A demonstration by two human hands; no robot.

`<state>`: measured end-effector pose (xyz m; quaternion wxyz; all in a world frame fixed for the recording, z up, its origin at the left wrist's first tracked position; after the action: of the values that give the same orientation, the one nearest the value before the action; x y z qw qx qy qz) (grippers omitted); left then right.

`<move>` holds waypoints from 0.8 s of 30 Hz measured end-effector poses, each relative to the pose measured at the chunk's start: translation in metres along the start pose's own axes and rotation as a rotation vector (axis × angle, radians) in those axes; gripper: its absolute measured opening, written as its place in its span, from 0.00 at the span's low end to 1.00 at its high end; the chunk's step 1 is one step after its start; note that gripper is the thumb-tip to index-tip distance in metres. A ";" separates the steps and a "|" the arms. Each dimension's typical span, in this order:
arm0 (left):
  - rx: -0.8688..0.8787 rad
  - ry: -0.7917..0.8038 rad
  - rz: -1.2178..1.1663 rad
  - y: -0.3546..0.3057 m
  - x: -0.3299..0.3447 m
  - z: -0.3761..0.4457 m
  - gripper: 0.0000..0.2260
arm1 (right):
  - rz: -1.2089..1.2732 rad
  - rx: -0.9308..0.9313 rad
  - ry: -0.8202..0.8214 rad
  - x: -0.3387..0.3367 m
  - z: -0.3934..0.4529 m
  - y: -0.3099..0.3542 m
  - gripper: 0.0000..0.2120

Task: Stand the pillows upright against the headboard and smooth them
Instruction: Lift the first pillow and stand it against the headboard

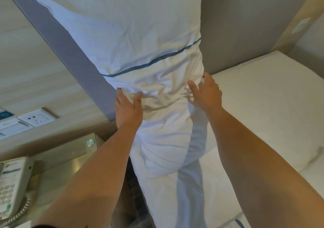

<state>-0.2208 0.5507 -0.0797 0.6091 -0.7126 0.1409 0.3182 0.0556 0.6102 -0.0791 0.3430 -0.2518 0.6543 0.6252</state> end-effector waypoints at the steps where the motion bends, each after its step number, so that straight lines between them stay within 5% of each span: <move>1: 0.004 -0.022 0.015 -0.001 -0.004 -0.003 0.32 | -0.030 -0.012 -0.007 -0.004 -0.005 0.003 0.32; 14: 0.412 0.029 0.687 -0.067 -0.076 -0.077 0.32 | -0.460 -0.071 -0.116 -0.079 -0.115 0.063 0.34; 24: 0.667 0.155 0.861 -0.103 -0.085 -0.168 0.33 | -0.632 0.122 -0.093 -0.138 -0.244 0.058 0.42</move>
<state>-0.1771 0.3960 0.0625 0.6044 -0.3804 0.5576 0.4232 0.0669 0.3604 0.0592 0.5641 -0.3926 0.5637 0.4581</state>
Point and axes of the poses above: each hand's wrist, its own z-axis towards the middle knuckle, its own x-axis out of the palm, y = z × x, the point moved 5 cm from there along z, towards the middle knuckle, and after that the axes turned 10 degrees about y, right-handed, at the moved point
